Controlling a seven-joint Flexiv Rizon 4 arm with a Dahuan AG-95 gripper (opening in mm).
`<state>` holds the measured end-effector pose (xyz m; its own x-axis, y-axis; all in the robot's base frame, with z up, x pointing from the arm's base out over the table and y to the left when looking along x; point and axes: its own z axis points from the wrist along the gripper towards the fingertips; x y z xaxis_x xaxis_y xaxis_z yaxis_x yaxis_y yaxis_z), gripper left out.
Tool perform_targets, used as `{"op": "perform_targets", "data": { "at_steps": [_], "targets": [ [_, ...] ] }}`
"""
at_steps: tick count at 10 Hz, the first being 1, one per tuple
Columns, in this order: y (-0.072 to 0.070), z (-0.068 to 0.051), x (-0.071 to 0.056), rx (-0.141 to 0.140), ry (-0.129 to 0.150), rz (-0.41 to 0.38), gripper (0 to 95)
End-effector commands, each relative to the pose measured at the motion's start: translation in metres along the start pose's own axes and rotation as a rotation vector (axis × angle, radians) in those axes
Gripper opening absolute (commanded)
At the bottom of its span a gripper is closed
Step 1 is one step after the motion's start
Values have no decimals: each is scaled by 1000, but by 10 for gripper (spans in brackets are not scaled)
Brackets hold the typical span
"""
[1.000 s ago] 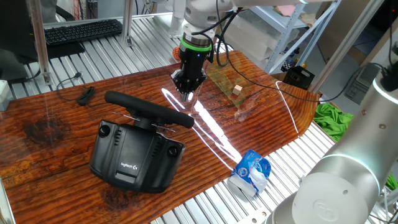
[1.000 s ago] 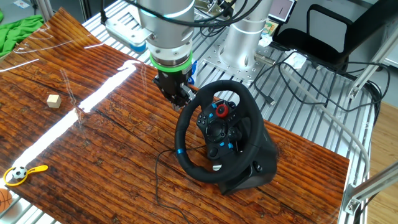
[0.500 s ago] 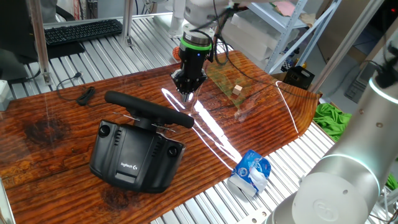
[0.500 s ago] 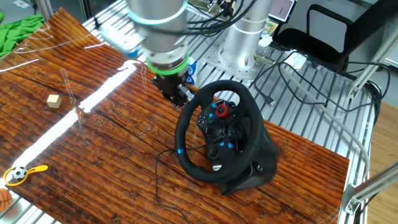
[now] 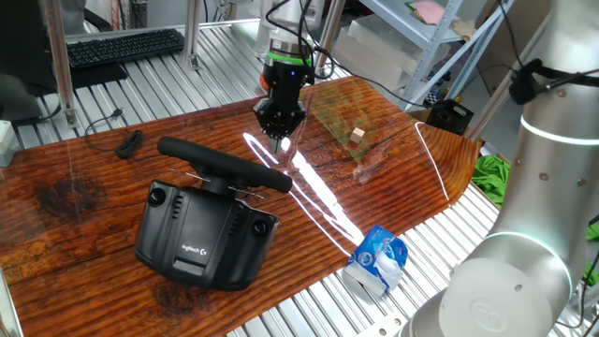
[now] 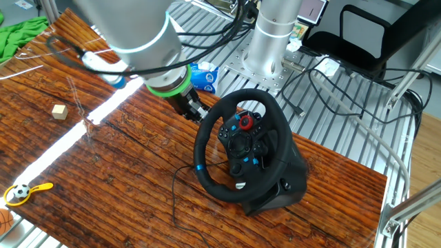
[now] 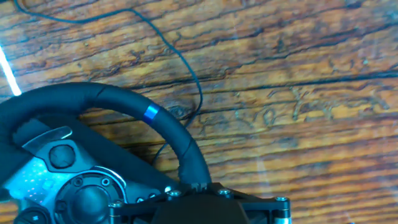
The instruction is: Rotate the steering wheel 90 degrees counterclockwise
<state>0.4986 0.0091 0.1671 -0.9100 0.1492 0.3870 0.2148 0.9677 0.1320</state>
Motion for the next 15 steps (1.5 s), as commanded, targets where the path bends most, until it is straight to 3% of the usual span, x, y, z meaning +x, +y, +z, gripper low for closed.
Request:
{"op": "perform_targets", "data": {
  "at_steps": [1, 7, 9, 10, 11, 15],
  "targets": [
    [8, 0, 3, -46, 49, 33, 0],
    [21, -1, 11, -110, 104, 79, 0],
    [30, 0, 16, -156, 157, 116, 0],
    [34, 1, 18, -192, 182, 136, 0],
    [36, 2, 20, -210, 194, 147, 0],
    [52, 5, 30, -235, 212, 185, 0]
  ]
}}
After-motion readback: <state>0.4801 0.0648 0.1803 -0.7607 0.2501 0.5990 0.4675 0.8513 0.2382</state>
